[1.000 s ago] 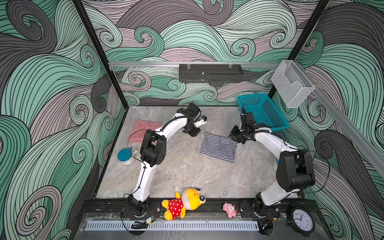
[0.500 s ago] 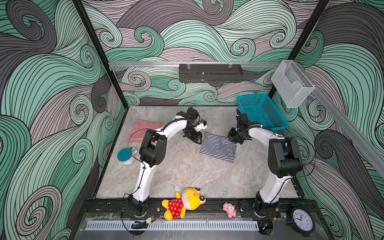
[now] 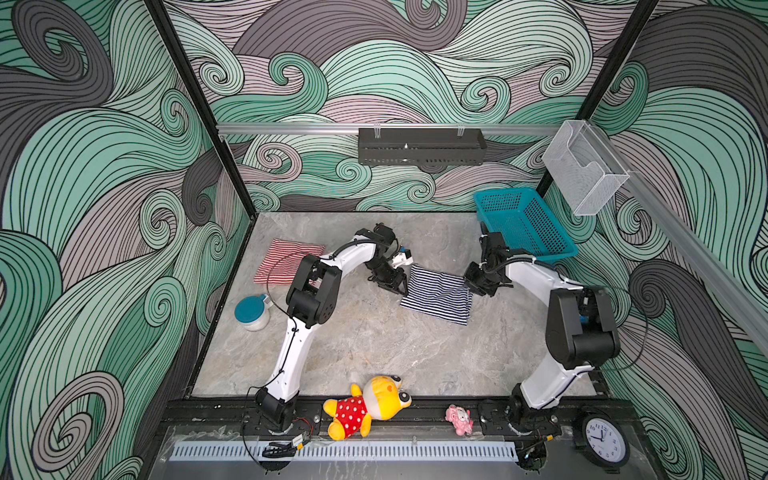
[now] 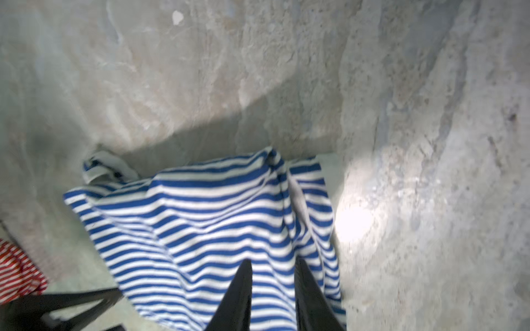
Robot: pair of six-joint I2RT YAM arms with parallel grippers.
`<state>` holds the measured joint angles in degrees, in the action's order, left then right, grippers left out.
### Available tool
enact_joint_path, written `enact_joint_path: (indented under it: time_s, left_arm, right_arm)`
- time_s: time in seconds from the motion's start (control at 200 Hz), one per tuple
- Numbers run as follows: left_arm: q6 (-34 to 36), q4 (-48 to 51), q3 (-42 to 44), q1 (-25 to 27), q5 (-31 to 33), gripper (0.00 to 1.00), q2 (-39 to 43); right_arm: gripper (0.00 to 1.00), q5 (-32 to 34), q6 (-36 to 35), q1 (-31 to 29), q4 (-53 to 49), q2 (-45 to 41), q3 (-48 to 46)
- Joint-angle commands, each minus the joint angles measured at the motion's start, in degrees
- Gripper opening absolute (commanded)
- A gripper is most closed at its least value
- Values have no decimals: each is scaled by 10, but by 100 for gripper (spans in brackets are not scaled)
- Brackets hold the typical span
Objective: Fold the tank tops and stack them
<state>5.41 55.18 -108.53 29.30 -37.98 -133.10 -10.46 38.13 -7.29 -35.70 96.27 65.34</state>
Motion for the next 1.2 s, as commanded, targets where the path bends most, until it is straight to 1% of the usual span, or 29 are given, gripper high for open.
enact_joint_path:
  time_s: [0.0,0.085,0.11,0.23,0.335,0.37,0.445,0.475,0.621,0.736,0.851,0.971,1.056,1.196]
  left_arm:
    - [-26,-2,-16,-12,-34,47,-22]
    - [-36,3,-25,-12,-35,48,-35]
    - [-39,6,-28,-13,-38,49,-38]
    - [-46,25,-39,-14,-66,50,-54]
    - [-47,32,-27,-15,-87,51,-55]
    - [-50,28,-18,-15,-94,55,-55]
    - [-62,12,-3,-16,-110,56,-56]
    - [-66,10,-3,-15,-114,62,-59]
    - [-93,-16,-3,-15,-110,63,-71]
    - [-111,-29,-23,-15,-107,63,-90]
    - [-127,-24,-67,-13,-121,64,-121]
    - [-124,-12,-109,-5,-99,64,-149]
    - [-126,-3,-132,-3,-100,64,-167]
    - [-122,2,-138,-1,-101,64,-176]
  right_arm:
    - [30,-5,4,-5,-23,-32,-24]
    - [30,-3,2,-8,-25,-41,-41]
    - [30,-1,1,-7,-27,-42,-45]
    - [31,-1,1,-8,-18,-39,-63]
    - [31,3,0,-8,-12,-27,-69]
    - [31,3,1,-8,-8,-23,-70]
    - [31,-1,2,-8,1,-9,-69]
    - [31,0,3,-7,5,-3,-69]
    - [31,-1,3,-8,17,34,-57]
    - [31,0,0,-9,18,57,-45]
    - [31,-3,-1,-10,19,70,-39]
    - [31,-1,-1,-13,20,73,-36]
    - [31,-1,-2,-13,17,73,-35]
    - [31,-1,-4,-13,15,77,-32]
